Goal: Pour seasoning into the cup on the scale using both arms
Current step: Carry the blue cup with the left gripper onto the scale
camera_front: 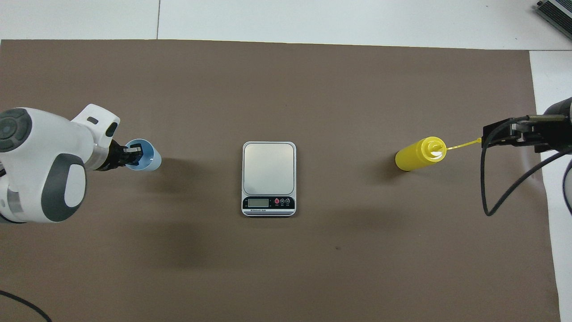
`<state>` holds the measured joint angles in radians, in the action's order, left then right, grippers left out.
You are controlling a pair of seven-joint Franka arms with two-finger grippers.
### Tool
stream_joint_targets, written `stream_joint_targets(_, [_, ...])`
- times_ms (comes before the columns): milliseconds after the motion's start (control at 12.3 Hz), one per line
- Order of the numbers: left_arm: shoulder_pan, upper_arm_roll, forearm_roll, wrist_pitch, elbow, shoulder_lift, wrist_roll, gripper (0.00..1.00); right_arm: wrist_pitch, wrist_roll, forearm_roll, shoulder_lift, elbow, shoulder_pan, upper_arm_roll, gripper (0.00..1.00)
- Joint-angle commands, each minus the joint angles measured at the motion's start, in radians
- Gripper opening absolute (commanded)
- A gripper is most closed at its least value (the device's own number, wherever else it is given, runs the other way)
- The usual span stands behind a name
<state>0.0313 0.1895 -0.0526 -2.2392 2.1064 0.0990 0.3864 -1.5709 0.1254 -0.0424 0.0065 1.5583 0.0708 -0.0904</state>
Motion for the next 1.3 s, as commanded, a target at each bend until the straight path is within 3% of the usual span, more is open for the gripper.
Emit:
stream_joint_targets(0, [-0.092, -0.013, -0.012, 0.033, -0.058, 0.024, 0.144, 0.00, 0.015, 0.011, -0.002, -0.013, 0.011, 0.004, 0.000, 1.00])
stream_joint_targets(810, [-0.330, -0.013, -0.013, 0.121, -0.206, 0.062, 0.529, 0.00, 0.015, 0.011, -0.002, -0.013, 0.011, 0.004, 0.000, 1.00])
stream_joint_targets(1215, [-0.405, -0.012, -0.013, 0.113, -0.281, 0.139, 0.653, 0.00, 0.015, 0.013, -0.002, -0.013, 0.011, 0.004, 0.000, 1.00])
